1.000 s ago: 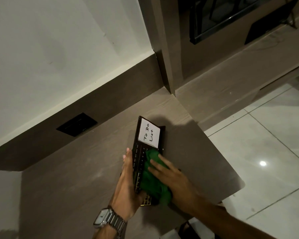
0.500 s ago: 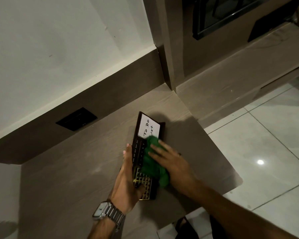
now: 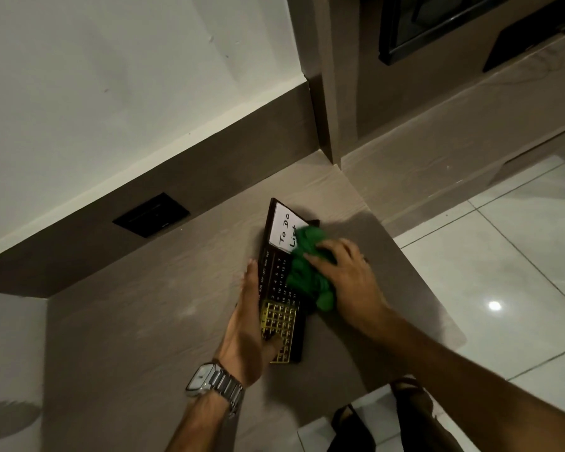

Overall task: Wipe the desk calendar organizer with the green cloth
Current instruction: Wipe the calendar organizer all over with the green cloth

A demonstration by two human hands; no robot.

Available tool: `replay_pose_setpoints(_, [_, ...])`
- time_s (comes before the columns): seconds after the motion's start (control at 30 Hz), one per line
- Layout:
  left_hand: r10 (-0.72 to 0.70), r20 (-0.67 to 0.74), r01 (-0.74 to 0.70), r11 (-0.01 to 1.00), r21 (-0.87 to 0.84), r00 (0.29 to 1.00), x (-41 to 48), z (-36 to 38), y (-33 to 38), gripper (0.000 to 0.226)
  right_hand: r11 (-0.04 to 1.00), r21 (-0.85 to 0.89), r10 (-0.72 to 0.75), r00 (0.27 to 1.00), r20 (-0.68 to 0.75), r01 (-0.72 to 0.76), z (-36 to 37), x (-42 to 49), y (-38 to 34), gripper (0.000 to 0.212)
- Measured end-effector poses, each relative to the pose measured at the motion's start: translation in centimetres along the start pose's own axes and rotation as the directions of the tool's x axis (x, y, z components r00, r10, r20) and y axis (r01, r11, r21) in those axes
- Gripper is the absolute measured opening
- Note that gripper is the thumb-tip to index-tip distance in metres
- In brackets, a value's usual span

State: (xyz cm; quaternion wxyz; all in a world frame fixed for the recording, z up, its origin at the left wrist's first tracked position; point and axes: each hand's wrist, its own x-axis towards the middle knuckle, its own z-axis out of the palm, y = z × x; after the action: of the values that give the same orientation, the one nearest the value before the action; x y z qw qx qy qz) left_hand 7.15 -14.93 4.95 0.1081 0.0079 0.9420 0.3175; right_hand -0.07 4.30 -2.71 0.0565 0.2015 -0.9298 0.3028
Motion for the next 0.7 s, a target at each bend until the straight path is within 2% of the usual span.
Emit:
replay_pose_setpoints(0.07, [-0.023,0.004,0.023,1.000,0.007,1.000,0.0,0.0,-0.1,0.130,0.997,-0.037,0.070,0.998,0.006,-0.070,-0.4,2.5,0.3,0.057])
replay_pose_setpoints(0.17, [-0.004,0.010,0.004,1.000,0.014,1.000,-0.1,-0.1,-0.4,0.129,0.995,-0.060,0.087,0.996,0.032,-0.085,0.1,1.0,-1.1,0.061])
replay_pose_setpoints(0.27, [0.039,0.007,-0.039,0.999,-0.029,0.999,0.0,0.0,-0.4,0.122,0.996,-0.021,-0.080,0.994,0.068,0.082,1.2,-4.8,-3.3,0.067])
replay_pose_setpoints(0.33, [0.057,-0.005,-0.057,0.998,-0.035,0.998,0.2,-0.2,-0.3,0.118,0.991,-0.021,-0.130,0.988,0.077,0.132,1.3,-6.1,-3.3,0.068])
replay_pose_setpoints(0.43, [0.033,-0.002,-0.033,0.999,-0.011,0.999,0.1,-0.2,-0.1,0.123,0.998,-0.060,0.033,0.999,0.001,-0.032,0.4,-1.5,-1.6,0.064])
replay_pose_setpoints(0.53, [0.033,0.000,-0.033,0.999,0.022,0.999,0.0,-0.2,-0.1,0.126,0.969,-0.193,0.155,0.988,-0.028,-0.157,-0.7,4.6,0.3,0.070])
replay_pose_setpoints(0.63, [0.080,-0.009,-0.080,0.996,0.047,0.997,0.0,-0.2,-0.3,0.124,0.956,-0.218,0.203,0.979,0.000,-0.198,-0.3,5.0,0.2,0.076])
replay_pose_setpoints(0.7, [0.093,-0.011,-0.092,0.996,0.013,0.996,0.1,-0.2,-0.6,0.122,0.978,-0.146,0.156,0.987,0.050,-0.147,0.5,1.2,-1.7,0.073])
